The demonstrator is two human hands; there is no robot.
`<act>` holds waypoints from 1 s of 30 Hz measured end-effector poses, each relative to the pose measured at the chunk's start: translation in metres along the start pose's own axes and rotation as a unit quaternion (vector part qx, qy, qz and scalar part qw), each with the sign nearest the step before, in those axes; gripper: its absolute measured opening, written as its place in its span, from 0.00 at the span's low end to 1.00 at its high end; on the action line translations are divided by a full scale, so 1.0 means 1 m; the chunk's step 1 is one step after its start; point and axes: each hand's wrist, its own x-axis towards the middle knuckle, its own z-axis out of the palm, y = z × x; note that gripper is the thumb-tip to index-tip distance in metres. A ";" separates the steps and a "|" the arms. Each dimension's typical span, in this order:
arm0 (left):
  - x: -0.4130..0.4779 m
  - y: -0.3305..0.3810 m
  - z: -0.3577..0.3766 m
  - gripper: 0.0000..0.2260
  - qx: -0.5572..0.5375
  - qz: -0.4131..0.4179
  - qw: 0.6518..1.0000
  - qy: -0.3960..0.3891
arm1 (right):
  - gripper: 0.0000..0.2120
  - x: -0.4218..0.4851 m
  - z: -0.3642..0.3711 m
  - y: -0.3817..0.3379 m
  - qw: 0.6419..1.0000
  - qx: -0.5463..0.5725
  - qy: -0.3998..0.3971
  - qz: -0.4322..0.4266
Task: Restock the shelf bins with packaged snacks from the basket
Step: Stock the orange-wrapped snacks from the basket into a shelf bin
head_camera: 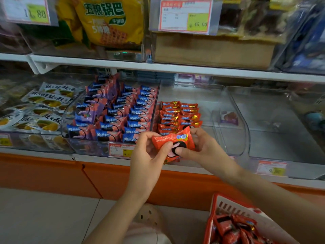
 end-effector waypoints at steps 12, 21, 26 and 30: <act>0.007 0.003 0.003 0.13 -0.036 -0.038 0.999 -0.001 | 0.17 -0.005 -0.006 -0.001 0.994 0.088 0.059 0.028; 0.002 -0.011 0.009 0.14 0.157 0.009 0.986 -0.047 | 0.14 -0.002 -0.001 0.000 0.999 0.000 0.043 -0.022; 0.000 -0.040 0.003 0.21 0.408 0.158 0.896 -0.069 | 0.10 0.024 -0.028 -0.001 0.976 -0.095 0.193 -0.041; -0.004 -0.055 0.001 0.20 0.482 0.201 0.850 -0.075 | 0.13 0.060 -0.057 0.013 0.917 -0.358 0.178 0.013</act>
